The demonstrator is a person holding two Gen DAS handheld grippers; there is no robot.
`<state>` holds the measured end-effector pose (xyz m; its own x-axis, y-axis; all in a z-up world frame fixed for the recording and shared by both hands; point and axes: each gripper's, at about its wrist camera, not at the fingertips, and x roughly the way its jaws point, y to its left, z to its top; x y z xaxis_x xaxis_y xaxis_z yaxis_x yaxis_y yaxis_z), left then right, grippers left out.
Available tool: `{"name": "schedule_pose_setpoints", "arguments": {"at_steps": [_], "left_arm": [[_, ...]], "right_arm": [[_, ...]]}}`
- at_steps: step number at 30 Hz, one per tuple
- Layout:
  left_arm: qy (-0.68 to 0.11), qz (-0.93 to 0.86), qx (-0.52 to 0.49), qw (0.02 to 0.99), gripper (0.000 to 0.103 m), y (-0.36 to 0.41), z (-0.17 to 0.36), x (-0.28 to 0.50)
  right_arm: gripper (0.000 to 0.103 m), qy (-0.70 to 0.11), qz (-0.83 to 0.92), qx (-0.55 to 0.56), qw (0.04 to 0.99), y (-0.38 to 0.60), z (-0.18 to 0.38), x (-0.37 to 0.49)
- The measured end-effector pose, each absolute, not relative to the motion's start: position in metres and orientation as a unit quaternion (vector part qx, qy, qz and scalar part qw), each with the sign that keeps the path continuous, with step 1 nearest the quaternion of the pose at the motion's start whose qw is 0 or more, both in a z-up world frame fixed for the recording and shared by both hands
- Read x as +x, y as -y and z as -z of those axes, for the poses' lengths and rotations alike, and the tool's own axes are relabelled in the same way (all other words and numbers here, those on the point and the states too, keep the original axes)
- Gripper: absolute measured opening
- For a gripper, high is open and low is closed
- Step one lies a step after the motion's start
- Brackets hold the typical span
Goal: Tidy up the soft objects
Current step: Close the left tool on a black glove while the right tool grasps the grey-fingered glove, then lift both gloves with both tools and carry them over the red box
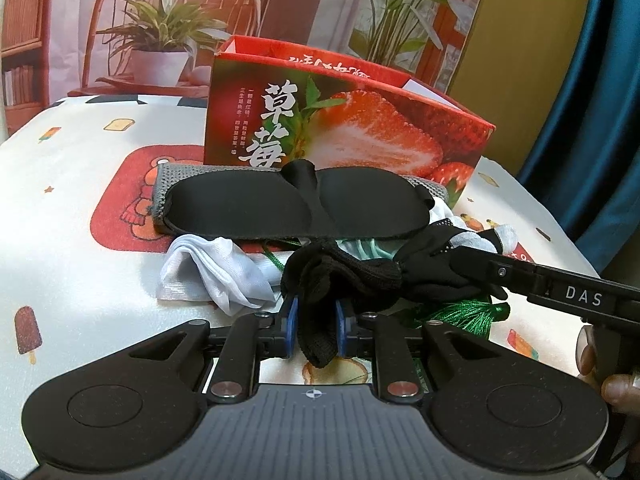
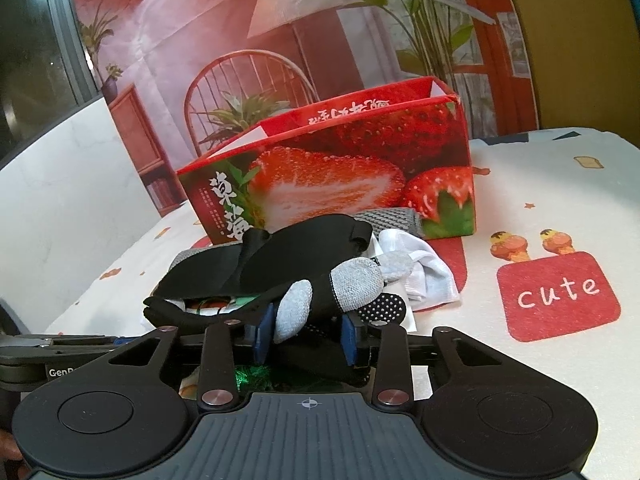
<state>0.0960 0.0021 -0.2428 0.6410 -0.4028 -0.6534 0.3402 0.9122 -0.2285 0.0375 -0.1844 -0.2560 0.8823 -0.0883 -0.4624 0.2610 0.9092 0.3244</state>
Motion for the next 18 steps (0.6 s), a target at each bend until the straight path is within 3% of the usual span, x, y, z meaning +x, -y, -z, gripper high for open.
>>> {"name": "schedule_pose_setpoints", "arguments": {"at_steps": [9,14,16,18], "left_arm": [[-0.375,0.202,-0.045,0.903,0.02,-0.002,0.245,0.098],[-0.377,0.198,-0.05,0.903,0.02,-0.004,0.246,0.099],[-0.378,0.199,-0.048,0.903,0.02,-0.003,0.246,0.099],[-0.375,0.2,-0.047,0.904,0.018,-0.002,0.246,0.098]], "right_arm": [[0.05,-0.222,0.105,0.207,0.947,0.191,0.258,0.037],[0.052,-0.208,0.118,0.225,0.945,0.199,0.256,0.036],[0.049,-0.21,0.117,0.233,0.942,0.202,0.258,0.038],[0.036,-0.212,0.11,0.234,0.943,0.202,0.26,0.041]]}}
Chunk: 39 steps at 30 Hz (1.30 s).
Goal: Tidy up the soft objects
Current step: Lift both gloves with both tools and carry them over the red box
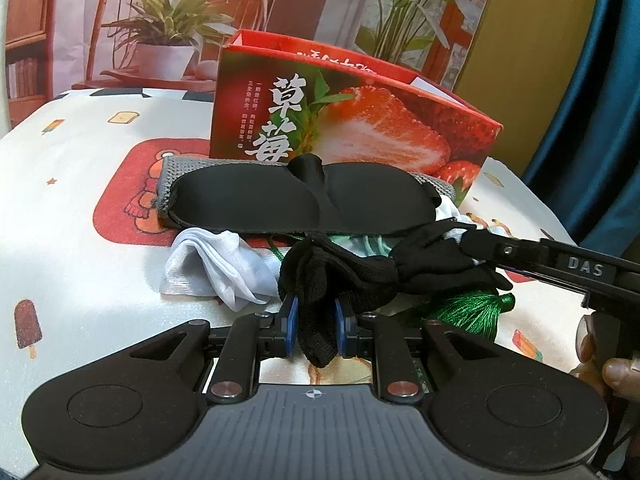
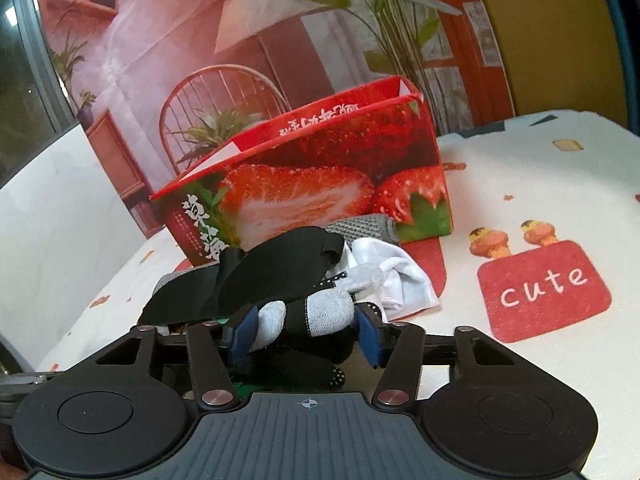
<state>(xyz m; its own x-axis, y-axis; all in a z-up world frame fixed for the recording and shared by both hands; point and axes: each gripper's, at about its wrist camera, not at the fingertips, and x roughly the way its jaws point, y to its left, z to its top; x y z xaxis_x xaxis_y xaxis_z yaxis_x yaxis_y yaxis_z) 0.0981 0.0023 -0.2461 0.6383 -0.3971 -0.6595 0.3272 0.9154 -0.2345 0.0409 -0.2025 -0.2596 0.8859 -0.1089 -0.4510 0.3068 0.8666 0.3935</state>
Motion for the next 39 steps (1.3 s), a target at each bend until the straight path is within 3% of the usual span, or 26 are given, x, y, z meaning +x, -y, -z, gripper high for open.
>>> {"name": "schedule_pose_setpoints", "arguments": {"at_steps": [5,6,27,39], "left_arm": [[-0.365,0.206,-0.048,0.907,0.012,-0.003,0.242,0.096],[-0.363,0.206,-0.048,0.907,0.012,-0.003,0.241,0.096],[-0.257,0.22,-0.052,0.94,0.011,-0.007,0.151,0.111],[-0.24,0.221,-0.046,0.944,0.011,0.003,0.119,0.151]], "right_arm": [[0.012,-0.213,0.097,0.222,0.947,0.198,0.257,0.047],[0.011,-0.213,0.095,0.219,0.948,0.197,0.255,0.047],[0.009,-0.153,0.07,0.195,0.966,0.205,0.182,0.061],[0.009,-0.138,0.063,0.173,0.973,0.226,0.141,0.098]]}}
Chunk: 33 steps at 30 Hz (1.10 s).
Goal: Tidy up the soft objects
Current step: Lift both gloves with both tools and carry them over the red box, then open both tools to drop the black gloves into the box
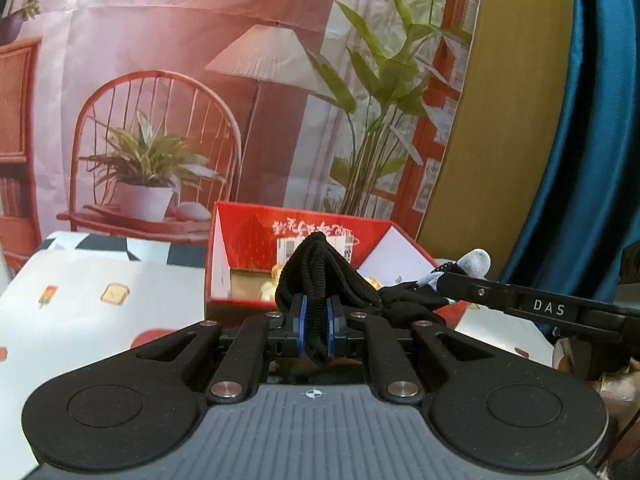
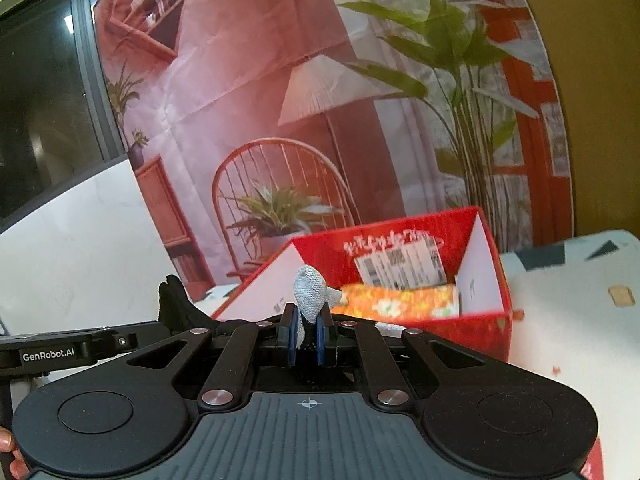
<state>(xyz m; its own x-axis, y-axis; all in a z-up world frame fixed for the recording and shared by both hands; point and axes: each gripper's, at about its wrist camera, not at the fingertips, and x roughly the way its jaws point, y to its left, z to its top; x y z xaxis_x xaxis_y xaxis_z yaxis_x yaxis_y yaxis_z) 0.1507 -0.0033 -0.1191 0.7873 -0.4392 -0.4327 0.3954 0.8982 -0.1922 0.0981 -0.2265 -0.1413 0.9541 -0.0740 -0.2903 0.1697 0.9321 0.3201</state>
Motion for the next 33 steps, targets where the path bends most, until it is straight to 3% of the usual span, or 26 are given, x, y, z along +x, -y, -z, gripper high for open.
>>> {"name": "schedule_pose_setpoints", "arguments": {"at_steps": [22,33], "left_arm": [[-0.273,0.198,-0.044,0.94,0.011,0.029,0.108,0.275],[-0.329,0.181,-0.027,0.927,0.011,0.051,0.143,0.324]], "right_arm": [[0.009,-0.159,0.087,0.17,0.969,0.29,0.117,0.196],[0.009,-0.216,0.114,0.161,0.956,0.317,0.149,0.246]]}}
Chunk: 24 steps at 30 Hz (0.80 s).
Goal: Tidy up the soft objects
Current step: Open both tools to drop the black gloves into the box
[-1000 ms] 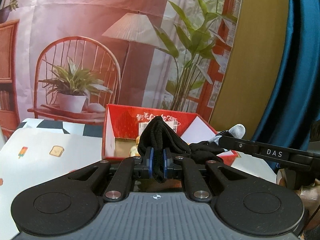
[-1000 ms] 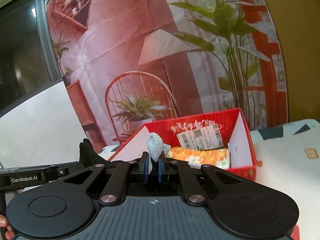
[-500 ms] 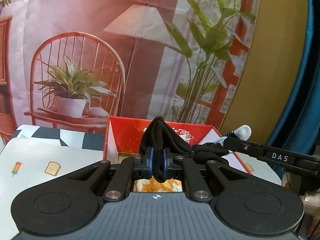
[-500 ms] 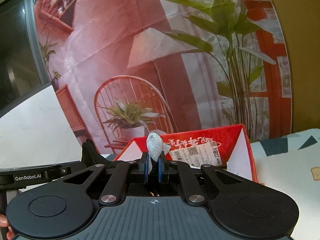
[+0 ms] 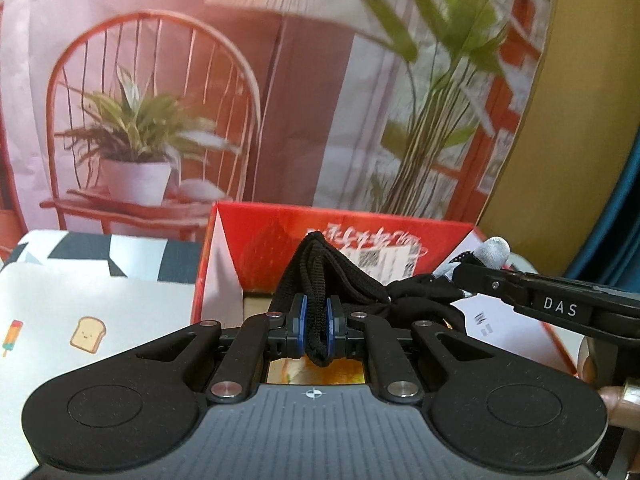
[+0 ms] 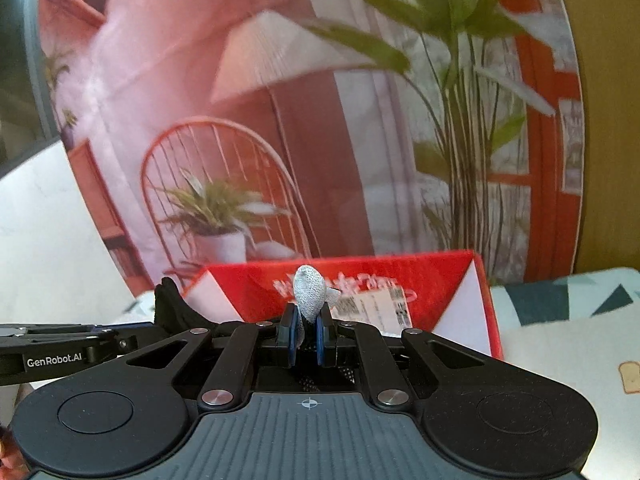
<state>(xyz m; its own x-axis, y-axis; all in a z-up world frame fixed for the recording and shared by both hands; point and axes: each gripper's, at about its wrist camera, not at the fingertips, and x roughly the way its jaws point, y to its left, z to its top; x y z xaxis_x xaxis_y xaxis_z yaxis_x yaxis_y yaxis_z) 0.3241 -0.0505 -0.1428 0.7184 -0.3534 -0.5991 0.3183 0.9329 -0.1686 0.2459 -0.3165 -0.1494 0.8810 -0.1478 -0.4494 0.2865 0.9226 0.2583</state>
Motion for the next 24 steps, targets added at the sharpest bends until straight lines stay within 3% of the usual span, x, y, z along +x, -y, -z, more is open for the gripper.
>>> {"name": "schedule_pose_setpoints", "arguments": {"at_steps": [5,7,10,14,18,24], "left_arm": [[-0.343,0.19,-0.004,0.92,0.017,0.057,0.154,0.336],[-0.342,0.188,0.008,0.921,0.039,0.058,0.155,0.336],[-0.331,0.181,0.019,0.926,0.061,0.056,0.153,0.333],[-0.325,0.178,0.029,0.928,0.074,0.052,0.148,0.328],[-0.31,0.173,0.035,0.934,0.095,0.047,0.139,0.317],[-0.305,0.169,0.043,0.936,0.103,0.041,0.126,0.301]], "right_arm": [[0.01,-0.256,0.128,0.174,0.942,0.325,0.167,0.259],[0.016,-0.264,0.137,0.176,0.938,0.327,0.171,0.26],[0.028,-0.272,0.152,0.15,0.938,0.326,0.173,0.26],[0.049,-0.277,0.156,0.136,0.938,0.325,0.172,0.254],[0.07,-0.272,0.153,0.121,0.942,0.321,0.167,0.244],[0.097,-0.269,0.141,0.098,0.948,0.309,0.157,0.23]]}}
